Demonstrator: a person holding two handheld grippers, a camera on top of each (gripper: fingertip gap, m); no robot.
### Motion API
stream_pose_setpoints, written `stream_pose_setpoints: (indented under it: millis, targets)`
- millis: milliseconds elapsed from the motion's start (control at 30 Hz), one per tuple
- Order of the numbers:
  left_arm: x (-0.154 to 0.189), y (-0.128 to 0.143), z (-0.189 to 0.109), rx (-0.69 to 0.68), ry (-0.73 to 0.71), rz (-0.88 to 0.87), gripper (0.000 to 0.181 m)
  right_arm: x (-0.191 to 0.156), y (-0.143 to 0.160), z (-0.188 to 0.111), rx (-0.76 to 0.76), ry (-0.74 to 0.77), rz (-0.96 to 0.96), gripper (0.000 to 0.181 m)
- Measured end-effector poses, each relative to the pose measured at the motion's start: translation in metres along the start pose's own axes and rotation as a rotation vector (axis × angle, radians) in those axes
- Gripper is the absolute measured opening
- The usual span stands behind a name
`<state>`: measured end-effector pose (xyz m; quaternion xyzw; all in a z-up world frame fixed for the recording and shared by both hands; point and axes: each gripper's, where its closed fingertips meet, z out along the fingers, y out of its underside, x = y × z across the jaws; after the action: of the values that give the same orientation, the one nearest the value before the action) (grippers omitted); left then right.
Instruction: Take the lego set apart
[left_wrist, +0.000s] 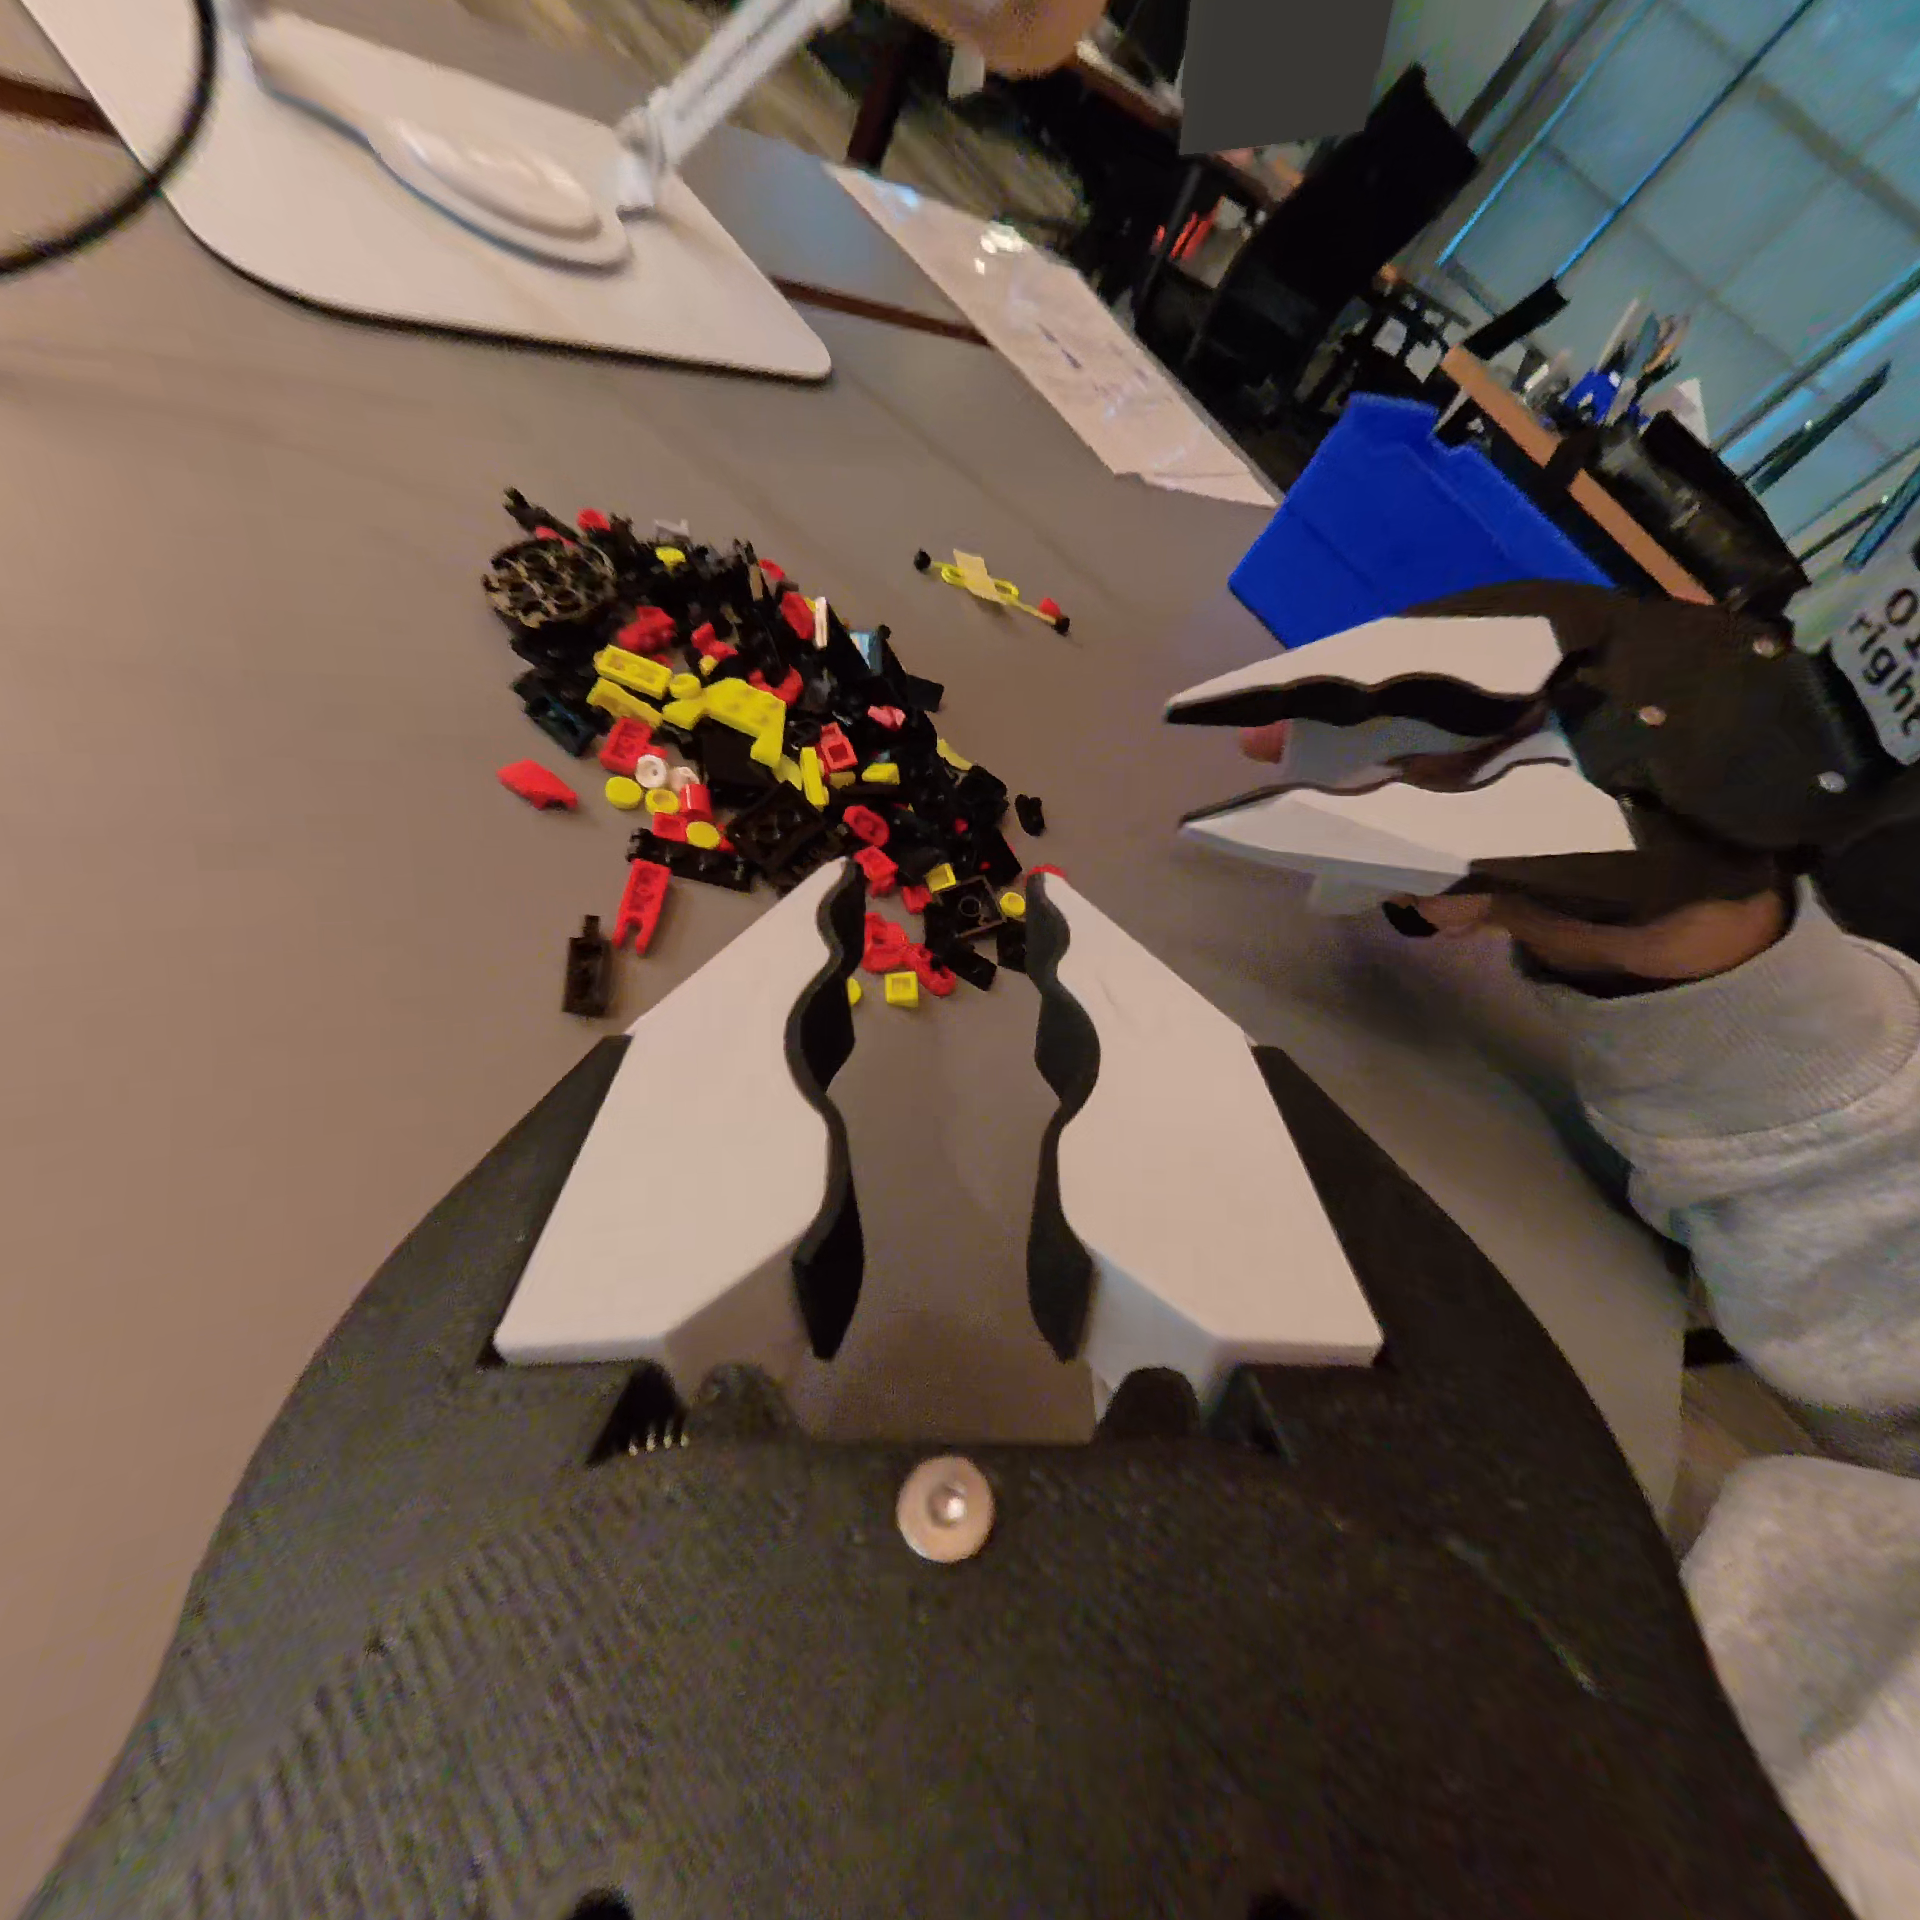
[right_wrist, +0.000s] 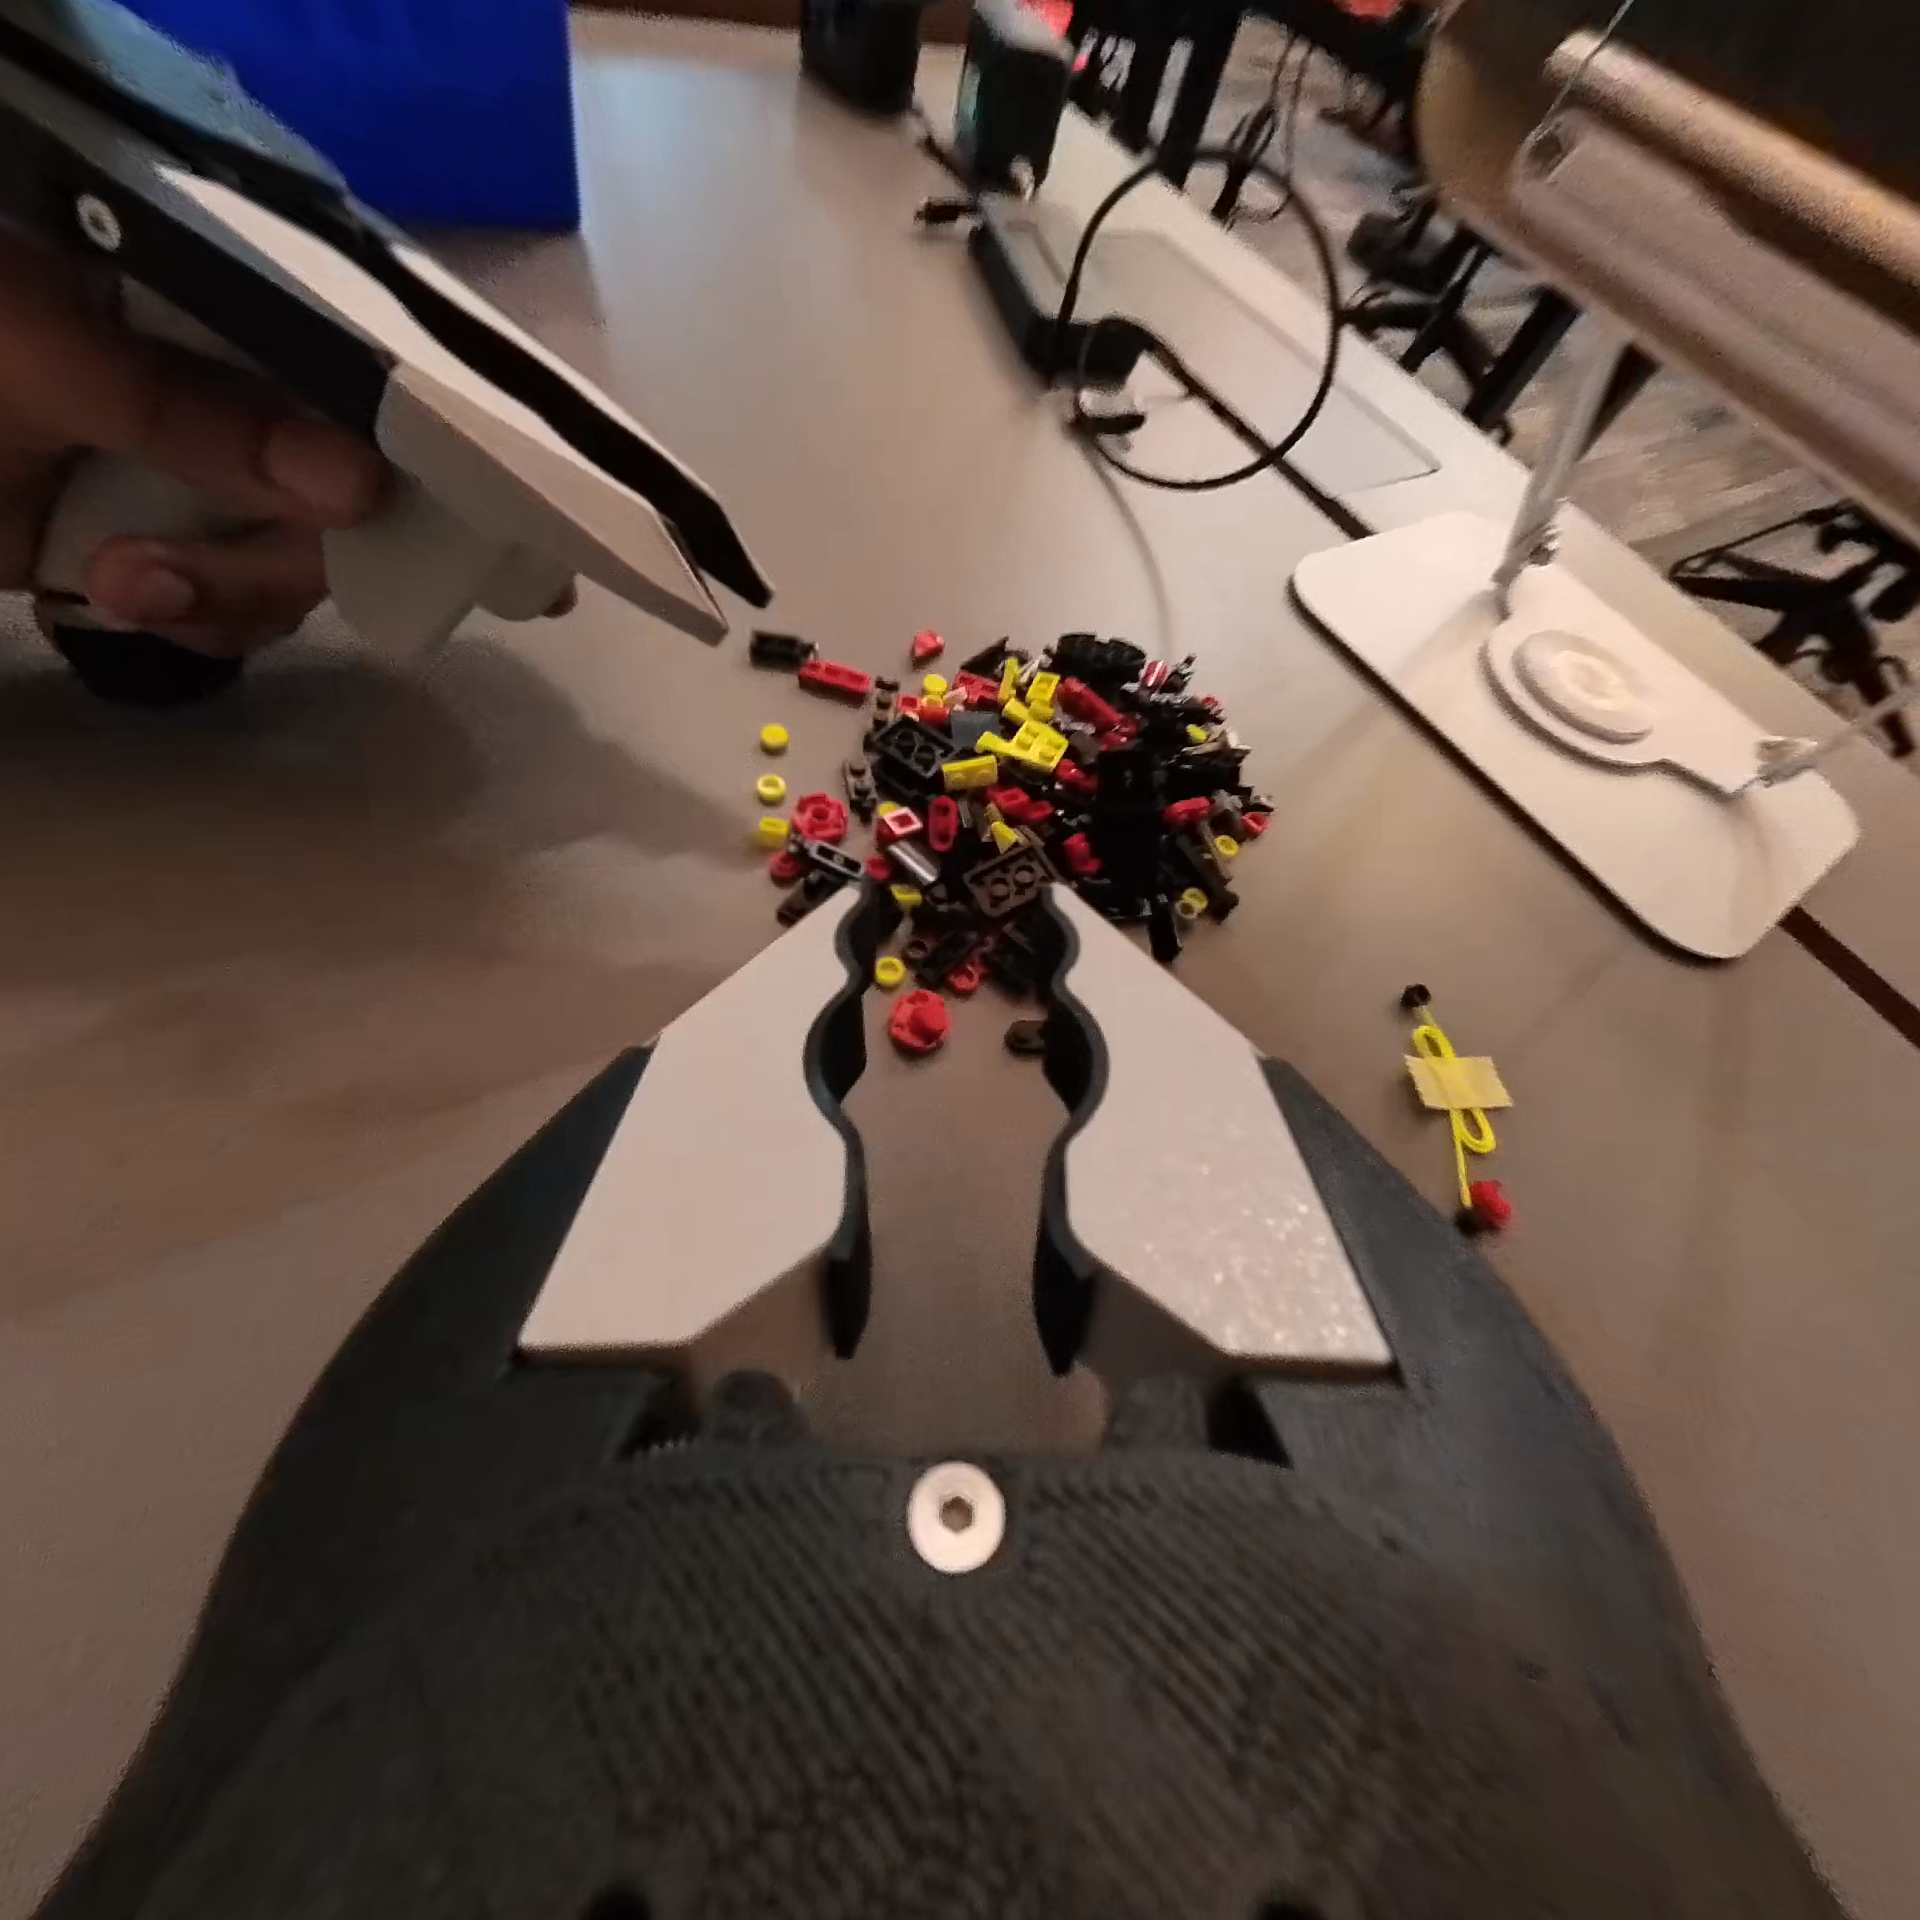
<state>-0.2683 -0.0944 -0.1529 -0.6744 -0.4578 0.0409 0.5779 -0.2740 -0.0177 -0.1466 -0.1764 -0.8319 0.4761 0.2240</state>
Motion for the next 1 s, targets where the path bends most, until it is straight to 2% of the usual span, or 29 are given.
stream_pose_setpoints:
  millis: [33, 133, 300, 367, 533, 633, 867, 1000]
  targets:
    - [0.000, -0.003, -0.006, 0.031, 0.000, 0.011, 0.031, -0.001, -0.003, -0.008, 0.023, 0.018, 0.015, 0.028]
    - [0.000, -0.012, -0.022, 0.159, -0.004, 0.049, 0.032, -0.013, -0.003, -0.030, 0.081, 0.072, 0.067, 0.029]
    - [0.014, -0.026, -0.044, 0.339, 0.085, 0.001, 0.033, -0.030, 0.002, -0.066, 0.241, 0.204, 0.150, 0.023]
    - [0.017, -0.025, -0.044, 0.338, 0.082, 0.006, 0.034, -0.028, -0.003, -0.080, 0.313, 0.254, 0.167, 0.018]
    - [0.033, -0.012, -0.033, 0.257, 0.048, 0.122, 0.041, -0.022, 0.000, -0.081, 0.325, 0.184, 0.288, 0.025]
    - [0.041, -0.009, -0.030, 0.258, 0.029, 0.179, 0.044, -0.024, 0.000, -0.079, 0.327, 0.124, 0.325, 0.020]
    - [0.048, -0.009, -0.030, 0.288, 0.065, 0.164, 0.043, -0.035, -0.001, -0.074, 0.300, 0.117, 0.239, 0.018]
    - [0.053, -0.006, -0.027, 0.261, 0.071, 0.198, 0.043, -0.041, 0.000, -0.070, 0.272, 0.106, 0.198, 0.016]
